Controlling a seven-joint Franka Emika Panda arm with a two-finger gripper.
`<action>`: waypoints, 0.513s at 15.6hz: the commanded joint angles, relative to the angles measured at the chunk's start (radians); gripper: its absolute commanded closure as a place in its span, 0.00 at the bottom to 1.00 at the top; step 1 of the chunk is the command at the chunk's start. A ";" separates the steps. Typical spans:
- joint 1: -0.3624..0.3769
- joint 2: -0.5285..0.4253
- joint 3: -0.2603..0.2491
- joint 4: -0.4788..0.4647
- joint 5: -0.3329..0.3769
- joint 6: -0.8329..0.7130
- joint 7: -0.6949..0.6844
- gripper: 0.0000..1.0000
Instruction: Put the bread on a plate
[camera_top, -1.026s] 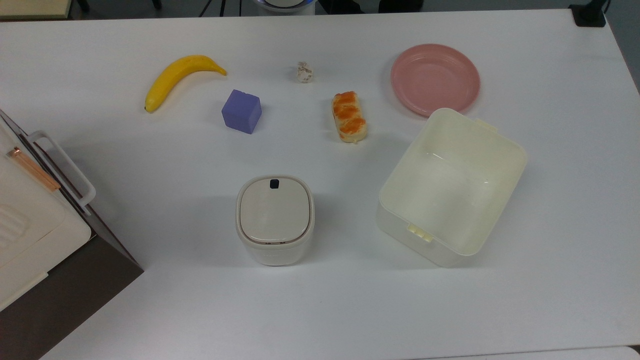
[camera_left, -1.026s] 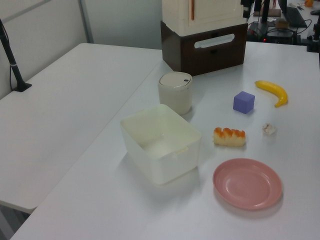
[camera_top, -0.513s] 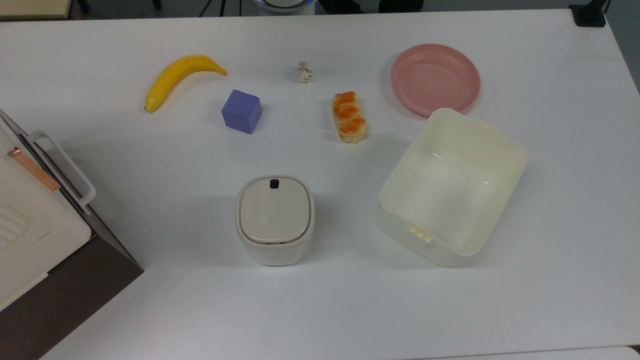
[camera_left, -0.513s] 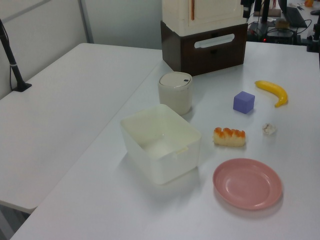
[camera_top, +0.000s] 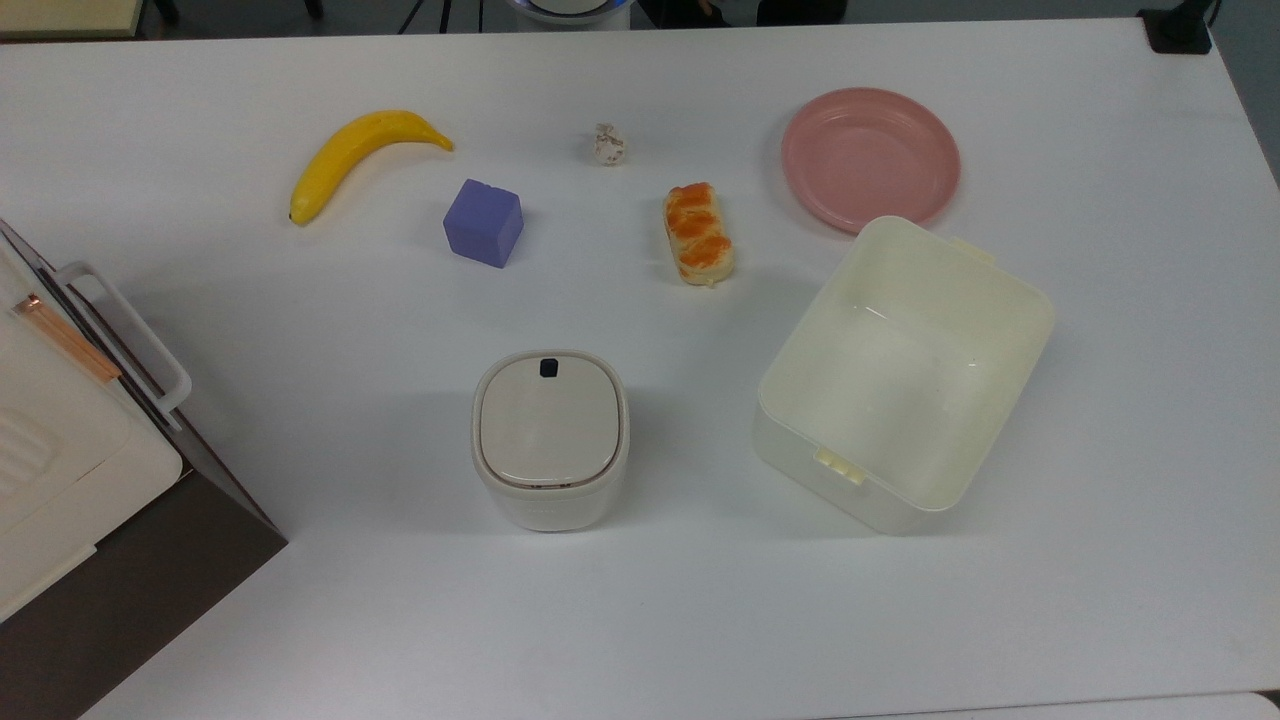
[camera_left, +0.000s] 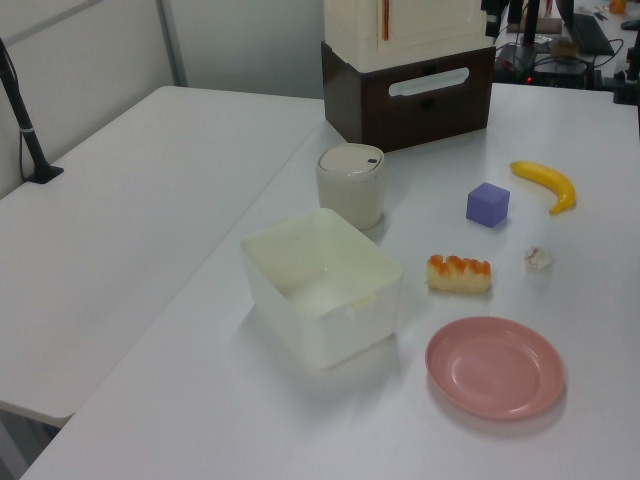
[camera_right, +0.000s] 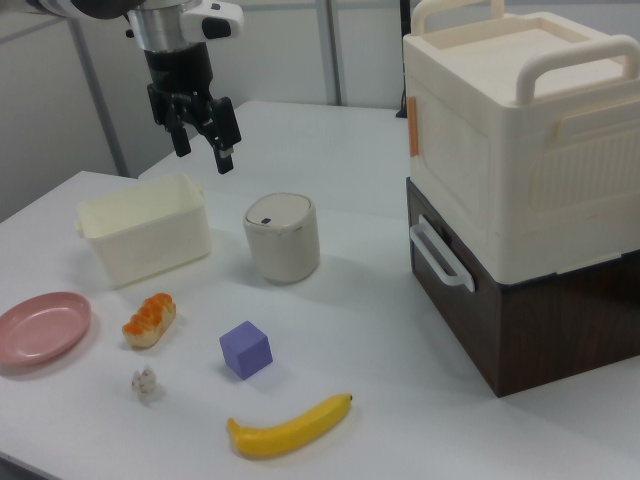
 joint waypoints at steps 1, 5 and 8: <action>0.033 -0.014 -0.015 -0.010 -0.007 -0.036 0.022 0.00; 0.058 -0.012 -0.012 -0.028 -0.019 -0.032 0.025 0.00; 0.059 -0.012 -0.012 -0.028 -0.019 -0.032 0.025 0.00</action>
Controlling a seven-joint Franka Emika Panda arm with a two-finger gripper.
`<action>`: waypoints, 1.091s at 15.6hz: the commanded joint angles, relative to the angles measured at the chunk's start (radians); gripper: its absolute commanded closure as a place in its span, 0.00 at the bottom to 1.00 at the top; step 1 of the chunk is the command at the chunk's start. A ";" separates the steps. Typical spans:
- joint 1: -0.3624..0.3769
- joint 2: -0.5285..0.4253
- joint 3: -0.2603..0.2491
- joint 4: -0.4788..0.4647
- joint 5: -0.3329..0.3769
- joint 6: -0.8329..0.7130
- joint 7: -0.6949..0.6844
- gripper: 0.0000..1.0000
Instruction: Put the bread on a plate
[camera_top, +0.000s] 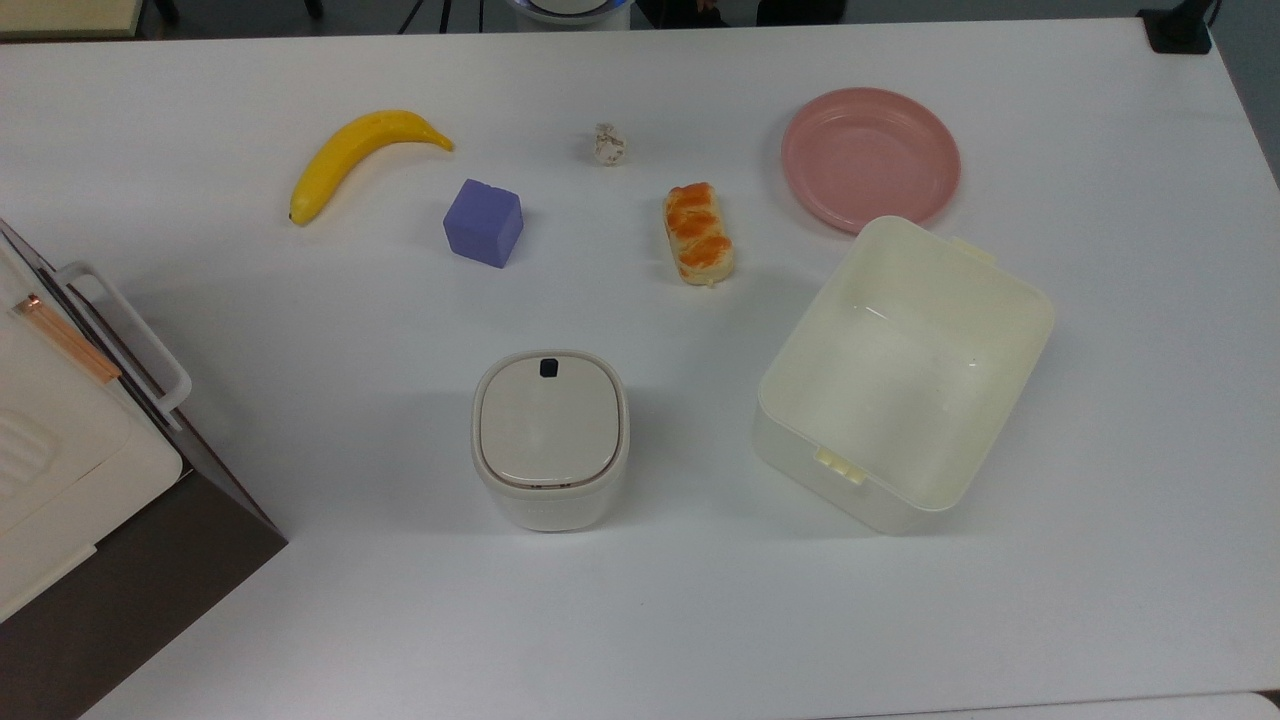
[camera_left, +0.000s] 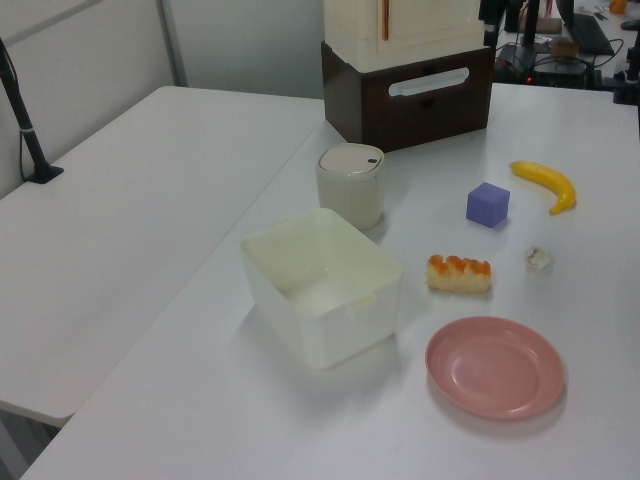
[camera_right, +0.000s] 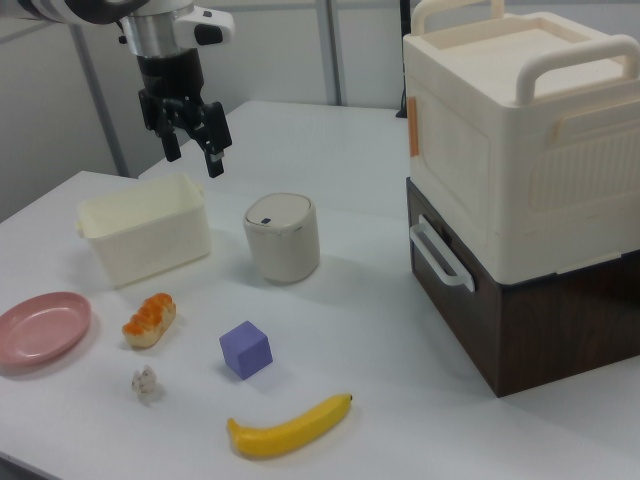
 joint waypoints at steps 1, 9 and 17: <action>0.024 -0.016 -0.013 -0.013 -0.019 -0.028 0.021 0.00; 0.022 -0.018 -0.016 -0.006 -0.042 -0.034 0.017 0.00; 0.028 -0.016 -0.013 -0.015 -0.048 -0.037 -0.014 0.00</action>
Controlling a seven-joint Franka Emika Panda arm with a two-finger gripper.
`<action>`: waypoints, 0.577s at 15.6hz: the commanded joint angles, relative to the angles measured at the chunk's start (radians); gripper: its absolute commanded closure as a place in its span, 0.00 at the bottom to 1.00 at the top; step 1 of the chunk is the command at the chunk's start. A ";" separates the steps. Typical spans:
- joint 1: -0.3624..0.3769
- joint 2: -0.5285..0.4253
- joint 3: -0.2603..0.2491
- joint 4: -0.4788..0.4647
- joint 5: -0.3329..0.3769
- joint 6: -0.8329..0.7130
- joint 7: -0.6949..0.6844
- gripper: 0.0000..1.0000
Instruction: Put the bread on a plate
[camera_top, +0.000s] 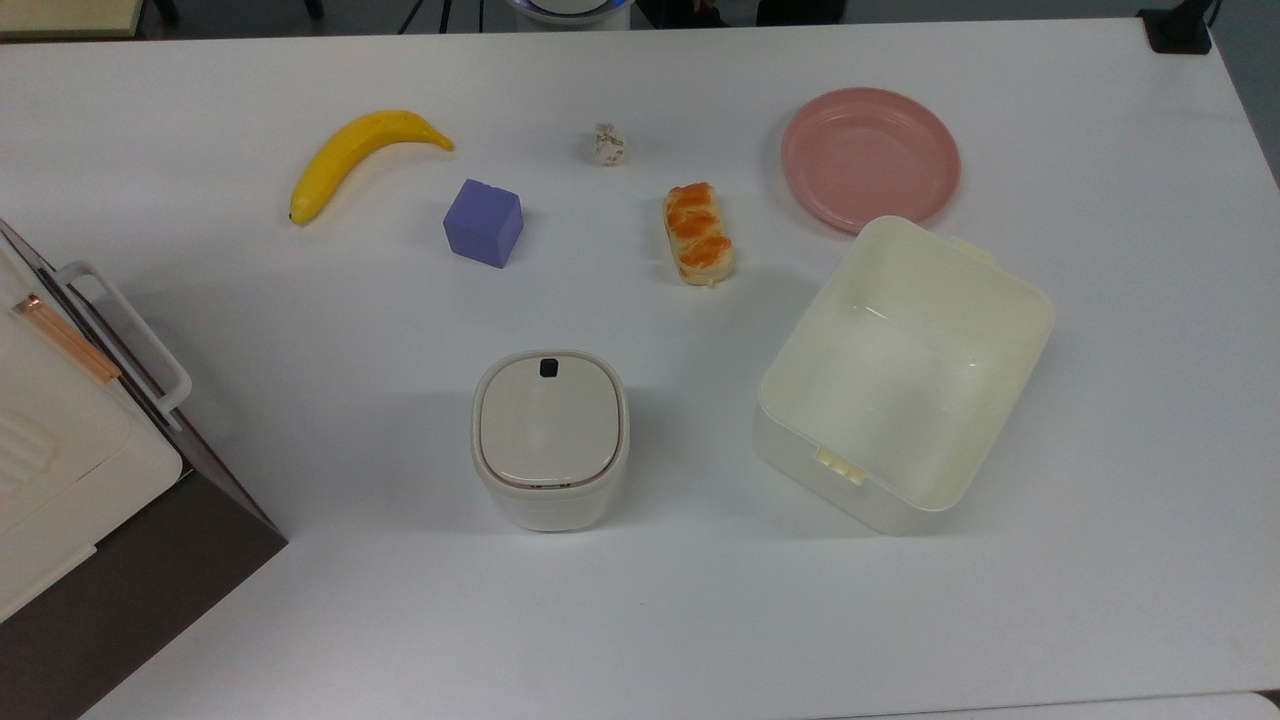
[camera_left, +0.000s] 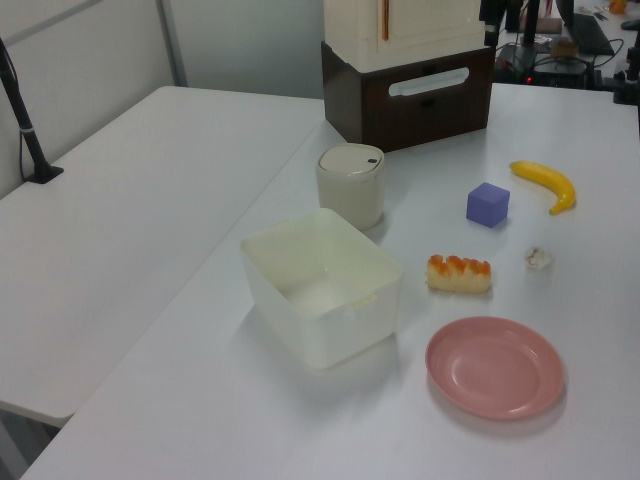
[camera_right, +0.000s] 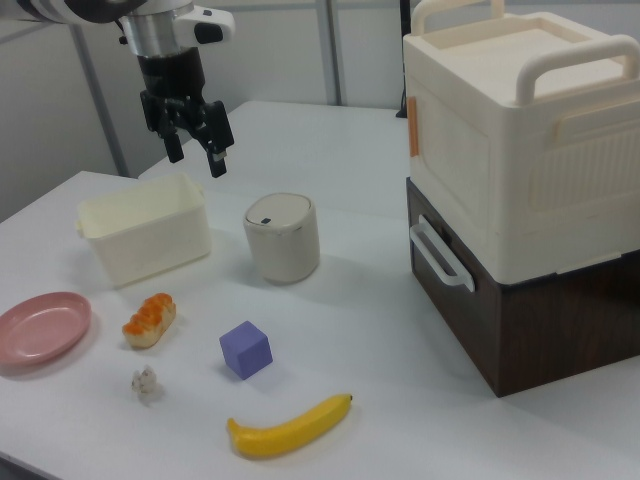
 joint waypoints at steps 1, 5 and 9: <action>0.029 -0.014 -0.011 -0.017 -0.030 -0.037 -0.014 0.00; 0.038 -0.016 -0.013 -0.026 -0.032 -0.039 -0.014 0.00; 0.067 -0.014 -0.011 -0.080 -0.035 -0.027 -0.040 0.00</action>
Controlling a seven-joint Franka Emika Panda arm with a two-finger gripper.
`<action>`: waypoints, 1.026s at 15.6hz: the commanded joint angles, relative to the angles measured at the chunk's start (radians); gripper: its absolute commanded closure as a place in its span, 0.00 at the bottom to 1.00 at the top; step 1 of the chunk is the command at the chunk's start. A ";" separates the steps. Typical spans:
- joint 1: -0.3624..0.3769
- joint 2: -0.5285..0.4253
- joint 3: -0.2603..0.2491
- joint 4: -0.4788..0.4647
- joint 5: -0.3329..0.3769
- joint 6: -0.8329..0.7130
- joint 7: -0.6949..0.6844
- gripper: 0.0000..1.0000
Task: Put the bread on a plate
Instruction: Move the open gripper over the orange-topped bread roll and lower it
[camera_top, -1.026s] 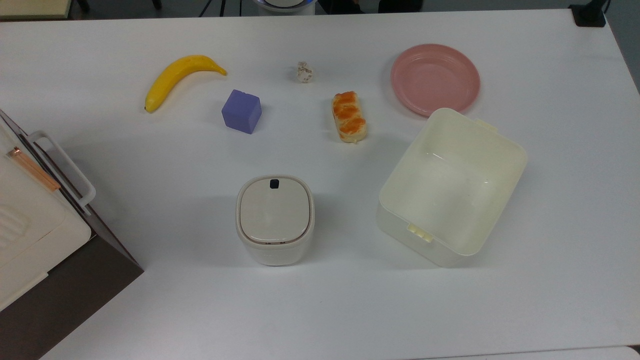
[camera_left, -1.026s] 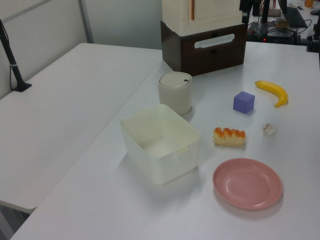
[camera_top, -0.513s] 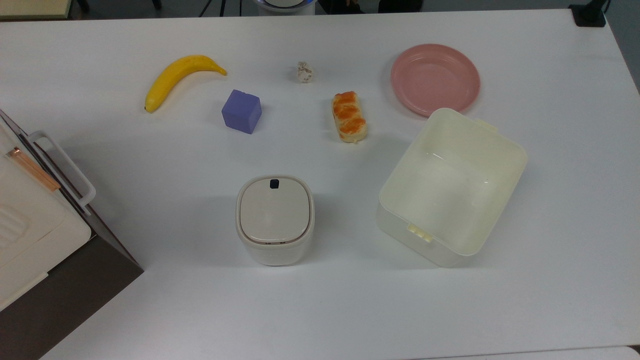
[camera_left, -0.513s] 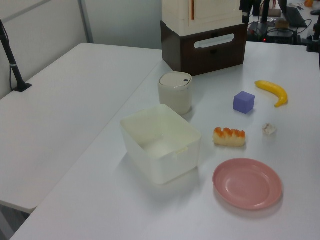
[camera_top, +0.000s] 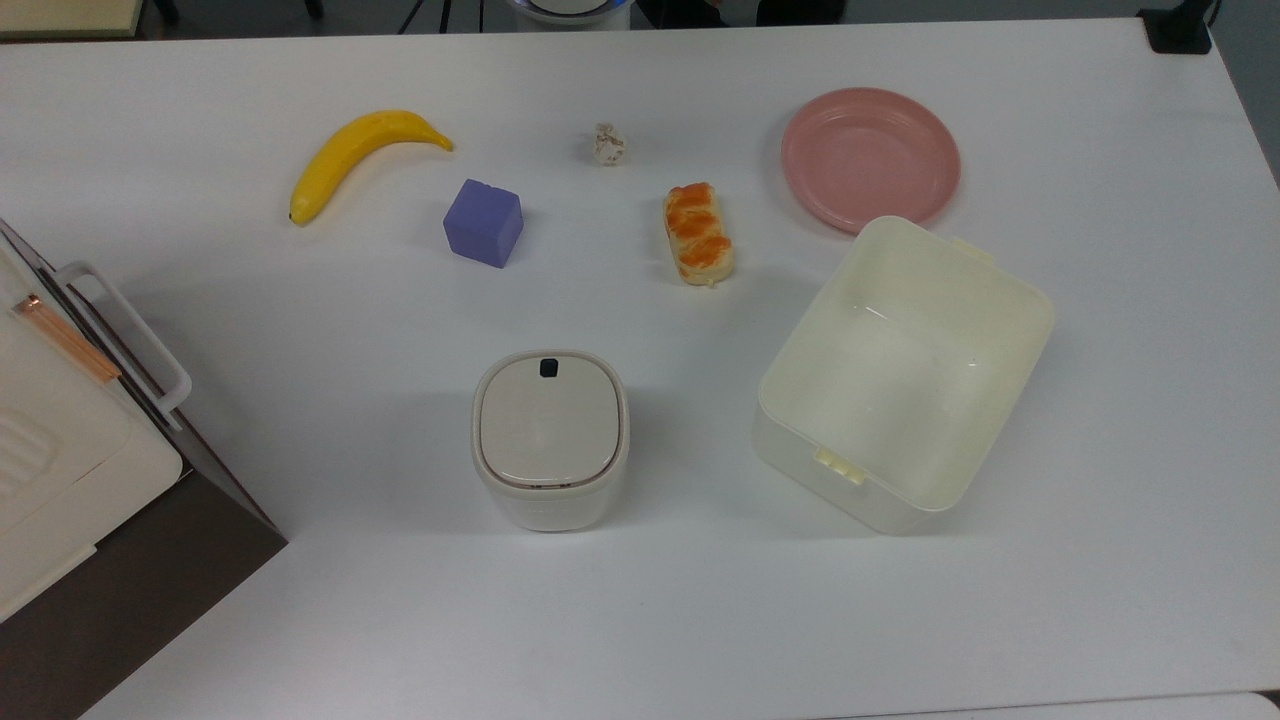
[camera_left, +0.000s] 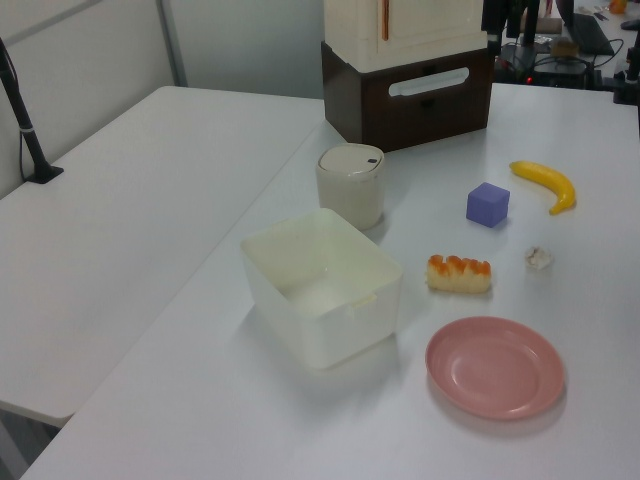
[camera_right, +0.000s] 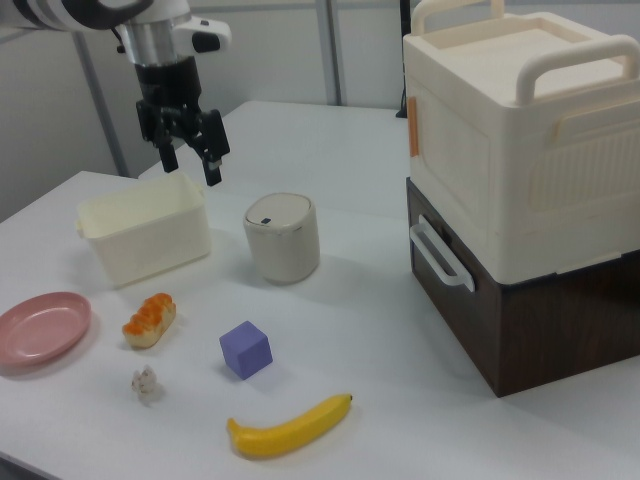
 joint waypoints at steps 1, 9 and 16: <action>0.059 -0.014 -0.012 -0.069 -0.038 -0.006 -0.025 0.00; 0.136 0.003 -0.012 -0.227 -0.118 0.111 -0.120 0.00; 0.216 0.029 -0.010 -0.293 -0.127 0.213 -0.121 0.00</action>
